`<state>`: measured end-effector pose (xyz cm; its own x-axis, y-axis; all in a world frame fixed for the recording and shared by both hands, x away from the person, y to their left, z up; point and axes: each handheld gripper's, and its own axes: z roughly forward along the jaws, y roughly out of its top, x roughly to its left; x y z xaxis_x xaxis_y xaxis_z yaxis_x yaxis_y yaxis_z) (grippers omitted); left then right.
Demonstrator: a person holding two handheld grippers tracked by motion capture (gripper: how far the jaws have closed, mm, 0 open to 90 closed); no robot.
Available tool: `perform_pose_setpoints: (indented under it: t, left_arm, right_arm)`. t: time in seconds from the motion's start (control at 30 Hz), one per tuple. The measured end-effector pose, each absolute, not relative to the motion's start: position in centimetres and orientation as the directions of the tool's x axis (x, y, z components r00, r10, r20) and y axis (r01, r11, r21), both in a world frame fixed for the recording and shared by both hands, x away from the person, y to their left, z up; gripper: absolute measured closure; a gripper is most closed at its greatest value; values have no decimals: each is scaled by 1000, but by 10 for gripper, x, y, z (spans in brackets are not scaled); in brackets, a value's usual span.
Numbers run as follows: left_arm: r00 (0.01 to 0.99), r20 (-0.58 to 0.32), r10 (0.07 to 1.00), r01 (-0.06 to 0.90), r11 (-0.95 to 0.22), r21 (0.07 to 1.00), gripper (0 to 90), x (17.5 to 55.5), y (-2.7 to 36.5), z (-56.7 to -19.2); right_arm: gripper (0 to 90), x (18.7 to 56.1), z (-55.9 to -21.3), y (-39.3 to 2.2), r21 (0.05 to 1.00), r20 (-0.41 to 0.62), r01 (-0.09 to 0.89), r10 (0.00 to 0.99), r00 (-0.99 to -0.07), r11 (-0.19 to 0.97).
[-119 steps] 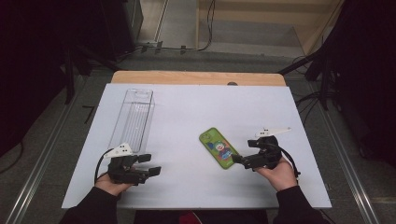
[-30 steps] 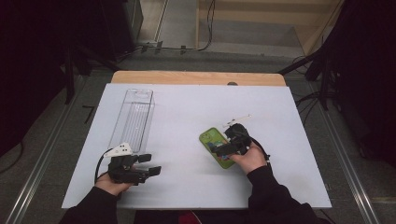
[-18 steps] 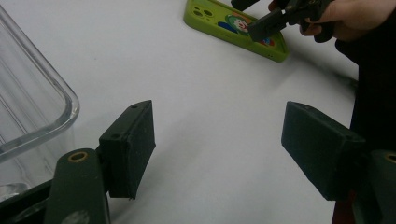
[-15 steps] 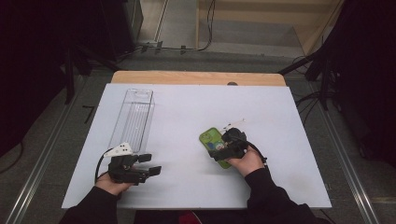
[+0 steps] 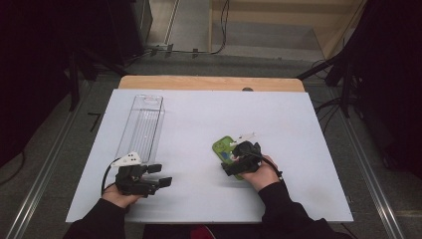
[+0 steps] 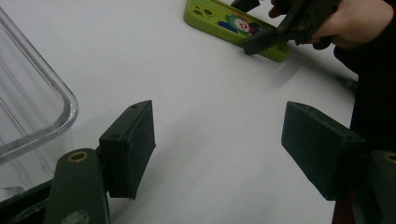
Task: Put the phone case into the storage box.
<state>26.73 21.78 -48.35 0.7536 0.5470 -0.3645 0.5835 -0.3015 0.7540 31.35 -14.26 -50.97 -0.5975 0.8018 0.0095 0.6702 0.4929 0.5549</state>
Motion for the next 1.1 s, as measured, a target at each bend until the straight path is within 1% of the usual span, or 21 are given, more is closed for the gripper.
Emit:
perform_pose_setpoints:
  t: [0.03,0.13,0.43,0.53,0.57,0.67,0.77,0.93,1.0,1.1]
  left_arm:
    - [752,-362,550,584,-304,752,264,268,217,-483]
    - [755,-340,561,575,-317,754,264,267,215,-482]
    - [757,-373,537,590,-315,744,264,269,213,-482]
    - [752,-386,534,599,-311,738,263,270,213,-482]
    - [750,-391,533,604,-311,734,251,270,213,-482]
    - [747,-398,532,606,-301,736,236,269,214,-480]
    - [745,-409,527,612,-296,734,236,268,213,-479]
    - [733,-438,520,633,-288,718,237,264,209,-475]
    - [729,-447,518,640,-287,713,238,263,206,-473]
    - [731,-446,516,641,-296,708,238,263,201,-470]
  right_arm:
    - [119,313,-509,-143,559,10,669,803,-596,489]
    - [127,311,-510,-144,573,15,668,809,-587,475]
    - [140,312,-508,-146,569,29,676,811,-585,467]
    - [140,315,-507,-147,562,51,687,809,-585,461]
    - [141,316,-506,-150,564,81,697,810,-580,443]
    - [141,318,-506,-153,568,111,705,809,-577,425]
    - [142,319,-504,-156,573,118,707,812,-572,414]
    - [142,320,-493,-164,596,167,712,810,-562,371]
    - [142,319,-491,-165,603,172,710,811,-560,363]
    - [142,317,-485,-169,616,189,710,811,-554,341]
